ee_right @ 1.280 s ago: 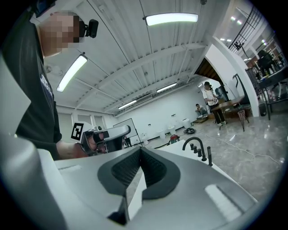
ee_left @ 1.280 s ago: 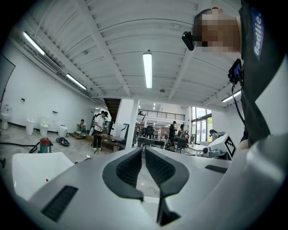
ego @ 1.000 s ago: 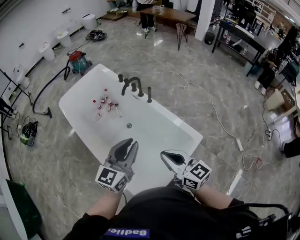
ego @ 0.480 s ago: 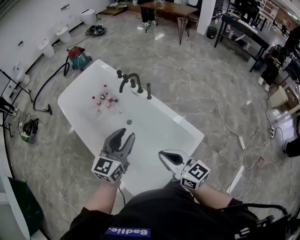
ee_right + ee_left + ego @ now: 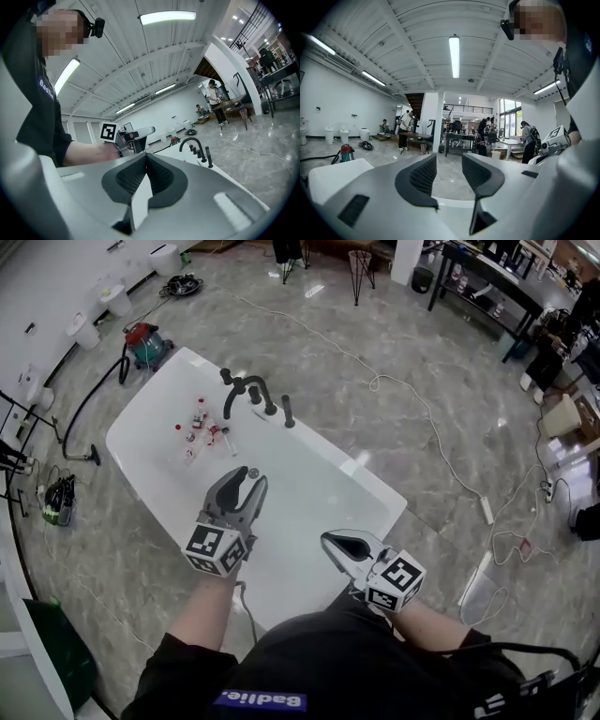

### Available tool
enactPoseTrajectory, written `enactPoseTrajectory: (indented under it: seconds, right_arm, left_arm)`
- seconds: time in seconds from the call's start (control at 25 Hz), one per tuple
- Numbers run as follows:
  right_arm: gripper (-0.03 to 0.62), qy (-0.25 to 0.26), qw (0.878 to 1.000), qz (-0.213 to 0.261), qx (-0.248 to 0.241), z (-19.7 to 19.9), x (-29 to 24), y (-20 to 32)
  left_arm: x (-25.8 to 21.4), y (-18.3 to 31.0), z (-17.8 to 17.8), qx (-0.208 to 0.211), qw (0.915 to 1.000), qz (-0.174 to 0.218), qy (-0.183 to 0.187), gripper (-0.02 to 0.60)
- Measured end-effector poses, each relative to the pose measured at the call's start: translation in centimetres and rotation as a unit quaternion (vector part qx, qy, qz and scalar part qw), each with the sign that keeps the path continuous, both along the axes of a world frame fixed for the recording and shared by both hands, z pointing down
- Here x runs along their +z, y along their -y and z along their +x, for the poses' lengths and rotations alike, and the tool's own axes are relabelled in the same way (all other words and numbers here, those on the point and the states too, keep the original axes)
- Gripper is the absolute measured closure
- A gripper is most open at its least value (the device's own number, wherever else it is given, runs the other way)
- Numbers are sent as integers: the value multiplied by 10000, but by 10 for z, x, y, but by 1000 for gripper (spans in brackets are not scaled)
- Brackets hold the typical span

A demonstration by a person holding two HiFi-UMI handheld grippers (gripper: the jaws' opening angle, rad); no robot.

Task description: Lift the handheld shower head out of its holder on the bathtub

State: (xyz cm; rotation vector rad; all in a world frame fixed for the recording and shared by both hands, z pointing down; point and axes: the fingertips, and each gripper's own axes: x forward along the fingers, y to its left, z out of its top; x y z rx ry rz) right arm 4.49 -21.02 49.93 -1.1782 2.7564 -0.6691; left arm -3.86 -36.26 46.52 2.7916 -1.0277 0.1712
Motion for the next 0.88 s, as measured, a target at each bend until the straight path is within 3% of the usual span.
enactPoseTrajectory:
  seconds: [0.28,0.88]
  right_arm:
    - [594,-21,9997,-61,218,12,13,14]
    - [594,-85,9982,162,567,60,36,78]
  left_arm:
    - [25,47,21,23,9998,-183,64,412]
    - [112,131,75,101,9959,-675,591,388]
